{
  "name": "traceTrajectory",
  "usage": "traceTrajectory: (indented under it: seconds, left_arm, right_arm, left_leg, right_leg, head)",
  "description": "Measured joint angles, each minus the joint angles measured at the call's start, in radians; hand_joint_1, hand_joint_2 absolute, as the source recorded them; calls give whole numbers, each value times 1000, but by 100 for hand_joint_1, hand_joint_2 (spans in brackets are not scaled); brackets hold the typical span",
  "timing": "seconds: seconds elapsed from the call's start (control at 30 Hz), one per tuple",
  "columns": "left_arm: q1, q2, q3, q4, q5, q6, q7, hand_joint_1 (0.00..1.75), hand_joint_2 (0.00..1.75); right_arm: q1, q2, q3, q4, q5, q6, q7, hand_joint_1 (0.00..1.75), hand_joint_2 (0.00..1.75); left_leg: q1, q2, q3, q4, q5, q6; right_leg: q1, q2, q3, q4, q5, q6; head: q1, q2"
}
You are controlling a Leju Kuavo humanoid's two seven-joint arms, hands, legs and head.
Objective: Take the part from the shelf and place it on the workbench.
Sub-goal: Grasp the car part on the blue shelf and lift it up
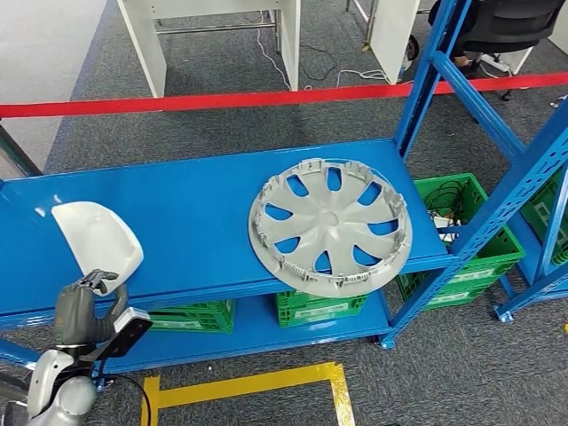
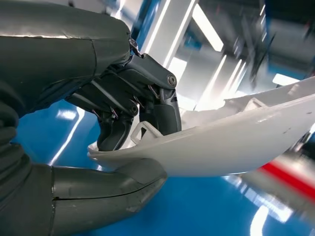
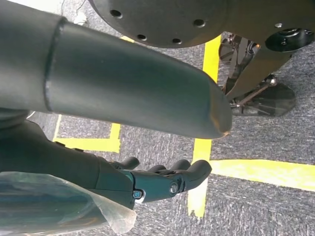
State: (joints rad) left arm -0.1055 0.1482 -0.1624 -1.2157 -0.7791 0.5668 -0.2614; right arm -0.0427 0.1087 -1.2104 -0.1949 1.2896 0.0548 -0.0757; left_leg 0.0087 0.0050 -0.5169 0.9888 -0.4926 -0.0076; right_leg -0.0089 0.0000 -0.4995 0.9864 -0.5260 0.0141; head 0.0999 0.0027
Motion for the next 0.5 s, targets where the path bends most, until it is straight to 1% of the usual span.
traceTrajectory:
  seconds: [0.2,0.5]
  left_arm:
    - [40,-4,-7,-183,-54,105,-29,175,175]
    - [89,-14,-10,-370,-102,128,-85,175,175]
  right_arm:
    - [0,0,0,0,-4,-5,-5,0,0]
    - [-1,0,0,0,-15,-8,-6,0,0]
  left_leg:
    - [0,0,-1,0,0,0]
    - [0,0,-1,0,0,0]
  right_leg:
    - [0,0,-1,0,0,0]
    - [0,0,-1,0,0,0]
  head:
    - [0,0]
    - [0,0]
